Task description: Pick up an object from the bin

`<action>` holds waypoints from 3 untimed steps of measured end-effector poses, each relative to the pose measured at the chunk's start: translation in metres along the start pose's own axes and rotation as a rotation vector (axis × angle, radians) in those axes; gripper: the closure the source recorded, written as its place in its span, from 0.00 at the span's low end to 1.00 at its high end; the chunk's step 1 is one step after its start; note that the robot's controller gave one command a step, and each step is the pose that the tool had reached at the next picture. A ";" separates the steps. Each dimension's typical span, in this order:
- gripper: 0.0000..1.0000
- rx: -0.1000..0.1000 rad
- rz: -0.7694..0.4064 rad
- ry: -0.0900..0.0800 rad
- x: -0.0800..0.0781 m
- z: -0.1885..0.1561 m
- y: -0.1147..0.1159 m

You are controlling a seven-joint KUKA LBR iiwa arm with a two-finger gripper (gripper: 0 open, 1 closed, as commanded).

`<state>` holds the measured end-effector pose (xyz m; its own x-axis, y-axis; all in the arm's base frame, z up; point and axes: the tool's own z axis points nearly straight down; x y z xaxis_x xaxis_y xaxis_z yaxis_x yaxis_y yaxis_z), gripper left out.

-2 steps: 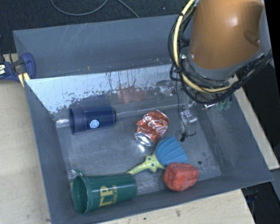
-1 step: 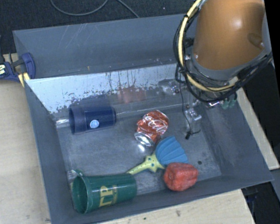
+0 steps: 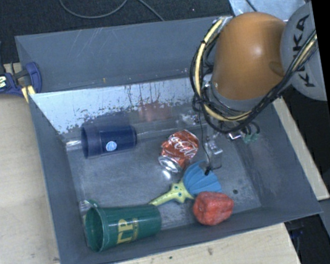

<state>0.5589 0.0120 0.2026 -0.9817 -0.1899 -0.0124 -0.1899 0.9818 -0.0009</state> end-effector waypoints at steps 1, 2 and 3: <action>0.00 0.005 -0.106 -0.011 0.002 0.037 0.020; 0.00 0.002 -0.134 -0.009 -0.027 0.052 0.010; 0.00 0.005 -0.158 -0.016 -0.052 0.058 -0.003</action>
Offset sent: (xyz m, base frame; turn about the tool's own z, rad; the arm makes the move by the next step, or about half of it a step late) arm 0.0609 0.0031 -0.0656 -0.1555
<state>0.6112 0.0193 0.1450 -0.9393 -0.3420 -0.0273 -0.3418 0.9397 -0.0095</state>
